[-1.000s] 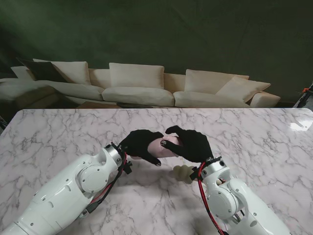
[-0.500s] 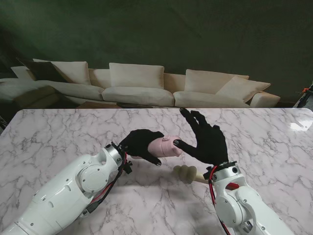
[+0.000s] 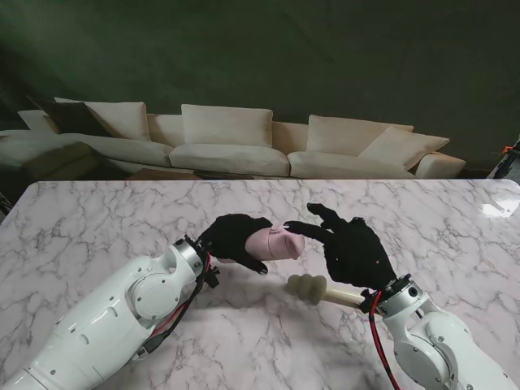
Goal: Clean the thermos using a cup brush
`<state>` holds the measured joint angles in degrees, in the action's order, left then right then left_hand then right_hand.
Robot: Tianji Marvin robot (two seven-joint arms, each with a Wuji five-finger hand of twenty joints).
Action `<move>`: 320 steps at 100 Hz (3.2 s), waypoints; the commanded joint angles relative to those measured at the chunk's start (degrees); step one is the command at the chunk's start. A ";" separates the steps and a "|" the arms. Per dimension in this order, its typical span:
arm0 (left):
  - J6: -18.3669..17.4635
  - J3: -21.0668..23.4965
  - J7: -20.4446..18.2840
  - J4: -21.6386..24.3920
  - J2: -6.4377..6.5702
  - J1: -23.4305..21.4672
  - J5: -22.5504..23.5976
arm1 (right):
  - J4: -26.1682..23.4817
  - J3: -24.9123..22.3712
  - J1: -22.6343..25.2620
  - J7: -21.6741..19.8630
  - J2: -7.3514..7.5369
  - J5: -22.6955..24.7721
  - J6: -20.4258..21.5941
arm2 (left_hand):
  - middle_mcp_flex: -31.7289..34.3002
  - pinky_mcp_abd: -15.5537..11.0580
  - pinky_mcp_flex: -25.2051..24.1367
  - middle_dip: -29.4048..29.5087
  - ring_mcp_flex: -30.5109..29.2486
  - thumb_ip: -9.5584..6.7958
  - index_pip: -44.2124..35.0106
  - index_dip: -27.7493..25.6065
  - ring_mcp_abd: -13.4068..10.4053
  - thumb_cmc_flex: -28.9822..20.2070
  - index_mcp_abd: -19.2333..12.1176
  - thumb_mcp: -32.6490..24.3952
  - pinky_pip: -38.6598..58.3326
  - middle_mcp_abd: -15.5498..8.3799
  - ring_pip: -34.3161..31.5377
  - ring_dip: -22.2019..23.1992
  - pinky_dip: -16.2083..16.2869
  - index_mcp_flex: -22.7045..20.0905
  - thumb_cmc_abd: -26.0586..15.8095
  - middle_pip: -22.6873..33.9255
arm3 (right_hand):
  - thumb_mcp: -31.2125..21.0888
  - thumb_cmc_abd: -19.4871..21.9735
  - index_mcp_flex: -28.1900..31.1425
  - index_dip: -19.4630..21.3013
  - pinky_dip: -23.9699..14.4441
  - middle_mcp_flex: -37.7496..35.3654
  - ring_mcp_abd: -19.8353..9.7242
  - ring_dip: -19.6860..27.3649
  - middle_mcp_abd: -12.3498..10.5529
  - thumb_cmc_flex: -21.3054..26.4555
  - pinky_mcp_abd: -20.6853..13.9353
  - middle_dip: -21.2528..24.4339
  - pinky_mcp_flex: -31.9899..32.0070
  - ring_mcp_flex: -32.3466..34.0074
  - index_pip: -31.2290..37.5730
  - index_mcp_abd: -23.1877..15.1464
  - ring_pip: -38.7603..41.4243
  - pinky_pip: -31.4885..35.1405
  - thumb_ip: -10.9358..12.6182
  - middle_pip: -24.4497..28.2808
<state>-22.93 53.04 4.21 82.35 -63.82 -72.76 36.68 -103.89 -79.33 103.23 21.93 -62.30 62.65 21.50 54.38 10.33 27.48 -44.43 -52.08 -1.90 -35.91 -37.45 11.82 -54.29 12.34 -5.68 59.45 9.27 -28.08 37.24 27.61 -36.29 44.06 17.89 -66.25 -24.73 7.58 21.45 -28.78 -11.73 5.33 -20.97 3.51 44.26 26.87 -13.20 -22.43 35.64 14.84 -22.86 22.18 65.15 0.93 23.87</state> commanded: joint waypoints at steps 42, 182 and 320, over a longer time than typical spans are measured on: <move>-0.14 -0.33 -0.92 0.55 -0.22 0.35 -0.44 | 5.76 4.31 -7.59 -3.13 1.50 3.28 0.36 | -0.07 -6.50 2.73 -0.18 -5.47 0.42 -7.06 -0.87 -4.83 -18.78 -11.37 -13.12 9.25 -2.90 -11.53 3.18 2.80 -5.06 -29.56 1.83 | 17.27 -3.74 -0.88 -3.97 -2.11 1.38 -1.43 -0.89 0.09 -17.83 -1.23 2.70 2.53 -1.71 2.30 -0.13 0.35 -1.94 -5.81 -6.75; -0.07 -1.30 -0.44 -0.05 -0.45 0.86 -0.75 | 2.53 10.49 -7.18 -7.43 -1.50 -13.70 -12.68 | -0.09 -6.46 2.65 -0.24 -5.40 0.44 -7.06 -0.91 -4.80 -18.73 -11.36 -13.17 9.40 -2.75 -11.70 3.13 2.83 -5.03 -29.61 1.93 | 67.50 34.86 -2.35 -10.99 -1.47 -35.40 6.68 -13.23 1.86 -39.49 0.73 -8.16 -30.32 34.93 18.79 18.47 33.18 27.44 -3.88 18.39; -0.15 -0.75 -1.05 0.81 -0.26 0.49 -0.64 | 4.60 3.14 -5.47 -3.36 0.84 0.38 -1.13 | -0.16 -6.44 2.54 -0.26 -5.29 0.37 -7.04 -0.95 -4.78 -18.75 -11.34 -13.12 9.47 -2.82 -11.82 3.10 2.85 -4.98 -29.71 2.00 | 13.74 -8.68 0.48 7.30 -5.88 1.39 -1.48 -4.38 -0.36 -20.26 -1.69 0.24 -1.08 0.87 -15.62 7.33 4.66 1.55 -2.22 -0.84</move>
<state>-23.05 52.49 3.79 82.82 -63.86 -72.74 36.26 -99.61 -76.65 98.15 19.07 -61.51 62.93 20.43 54.38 10.38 27.48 -44.43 -52.08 -1.90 -35.91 -37.43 11.82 -54.32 12.40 -5.76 59.86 9.27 -28.50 37.33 27.63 -36.29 44.06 17.89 -56.64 -31.20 7.60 27.07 -33.63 -11.78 4.84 -25.00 3.56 27.56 26.24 -12.15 -24.59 37.68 -0.78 -17.84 25.81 67.20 1.61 21.28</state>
